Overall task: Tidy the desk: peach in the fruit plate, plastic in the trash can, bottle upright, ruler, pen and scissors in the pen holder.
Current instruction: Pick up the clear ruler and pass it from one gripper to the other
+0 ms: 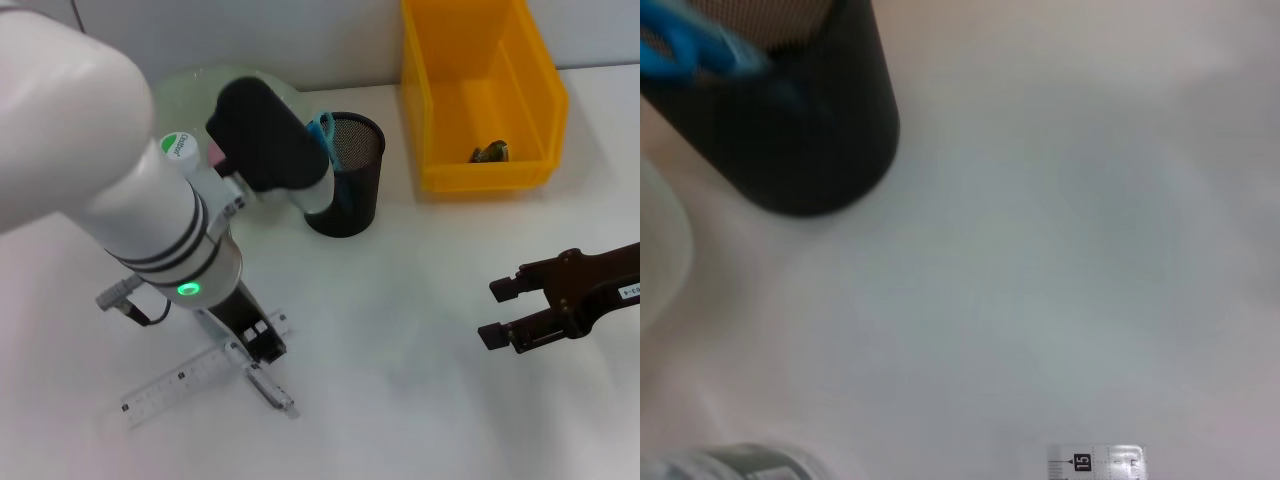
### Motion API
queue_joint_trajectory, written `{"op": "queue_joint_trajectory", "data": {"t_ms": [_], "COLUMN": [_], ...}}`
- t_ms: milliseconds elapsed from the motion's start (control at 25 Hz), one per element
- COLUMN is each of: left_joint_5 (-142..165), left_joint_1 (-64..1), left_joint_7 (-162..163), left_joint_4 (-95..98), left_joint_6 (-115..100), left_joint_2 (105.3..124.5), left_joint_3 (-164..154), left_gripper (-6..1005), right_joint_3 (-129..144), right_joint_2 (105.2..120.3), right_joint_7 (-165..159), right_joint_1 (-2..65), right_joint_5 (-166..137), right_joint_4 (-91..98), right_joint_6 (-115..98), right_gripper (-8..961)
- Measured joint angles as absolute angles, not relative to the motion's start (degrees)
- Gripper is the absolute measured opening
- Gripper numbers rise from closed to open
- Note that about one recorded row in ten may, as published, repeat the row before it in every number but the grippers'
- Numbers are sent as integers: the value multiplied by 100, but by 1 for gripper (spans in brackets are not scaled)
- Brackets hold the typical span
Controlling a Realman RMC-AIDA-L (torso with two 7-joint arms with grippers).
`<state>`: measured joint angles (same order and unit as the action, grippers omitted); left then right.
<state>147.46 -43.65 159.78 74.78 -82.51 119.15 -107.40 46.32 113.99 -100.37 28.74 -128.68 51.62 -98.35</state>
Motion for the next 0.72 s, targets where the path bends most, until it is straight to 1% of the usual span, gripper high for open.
{"op": "queue_joint_trajectory", "data": {"t_ms": [240,720], "left_joint_5": [14236,12605], "left_joint_1": [-4199,-3994], "left_joint_7": [15776,14963], "left_joint_4": [8144,8308], "left_joint_6": [-8634,-8683], "left_joint_2": [11895,11873], "left_joint_3": [-10159,-8718], "left_gripper": [398,398], "right_joint_3": [4632,4632], "right_joint_2": [11399,11399], "right_joint_7": [-10032,-9993], "right_joint_1": [2874,2871], "right_joint_5": [-12868,-12867], "right_joint_4": [5159,5140], "right_joint_6": [-9822,-9667], "right_gripper": [829,828]}}
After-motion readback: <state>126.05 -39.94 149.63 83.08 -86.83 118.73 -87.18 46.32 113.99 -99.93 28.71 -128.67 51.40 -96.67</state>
